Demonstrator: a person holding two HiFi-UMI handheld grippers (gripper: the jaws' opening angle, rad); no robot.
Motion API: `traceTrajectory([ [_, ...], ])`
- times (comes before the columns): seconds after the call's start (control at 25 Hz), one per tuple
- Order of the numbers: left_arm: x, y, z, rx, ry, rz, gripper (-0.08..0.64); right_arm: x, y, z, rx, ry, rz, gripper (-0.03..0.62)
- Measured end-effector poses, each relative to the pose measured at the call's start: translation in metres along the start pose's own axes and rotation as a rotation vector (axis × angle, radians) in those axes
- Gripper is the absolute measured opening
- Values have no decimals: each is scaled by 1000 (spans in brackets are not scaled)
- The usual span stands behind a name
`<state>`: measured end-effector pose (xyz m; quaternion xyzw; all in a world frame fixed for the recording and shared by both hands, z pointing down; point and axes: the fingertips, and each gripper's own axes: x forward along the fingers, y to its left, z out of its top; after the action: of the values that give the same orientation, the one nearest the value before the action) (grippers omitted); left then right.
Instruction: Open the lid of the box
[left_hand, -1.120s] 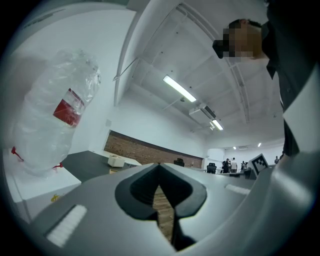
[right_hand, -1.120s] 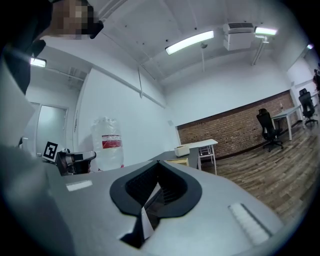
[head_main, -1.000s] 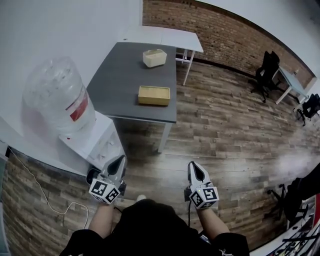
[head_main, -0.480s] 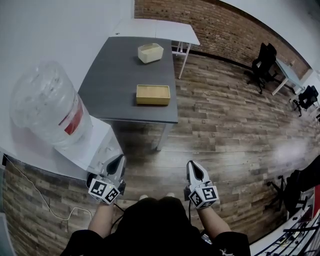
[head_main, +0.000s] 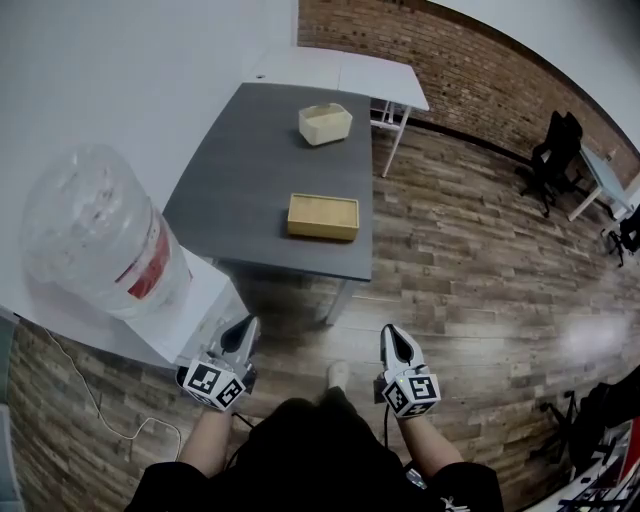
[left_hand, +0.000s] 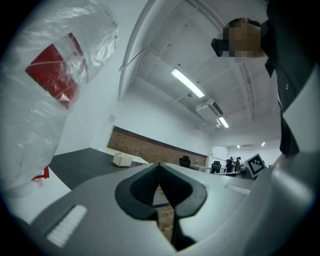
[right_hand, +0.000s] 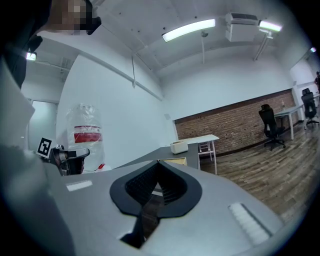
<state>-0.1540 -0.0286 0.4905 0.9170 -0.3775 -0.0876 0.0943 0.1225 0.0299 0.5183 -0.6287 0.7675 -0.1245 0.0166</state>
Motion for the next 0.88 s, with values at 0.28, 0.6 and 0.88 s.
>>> traceTrajectory([
  [0.28, 48, 22, 8, 14, -18, 77, 0, 69, -20, 28, -45, -19, 107, 3],
  [0.6, 95, 34, 5, 28, -26, 159, 0, 114, -68, 42, -35, -7, 150, 3],
  [0.88, 133, 38, 1, 34, -21, 228, 0, 137, -101, 60, -15, -11, 168, 3],
])
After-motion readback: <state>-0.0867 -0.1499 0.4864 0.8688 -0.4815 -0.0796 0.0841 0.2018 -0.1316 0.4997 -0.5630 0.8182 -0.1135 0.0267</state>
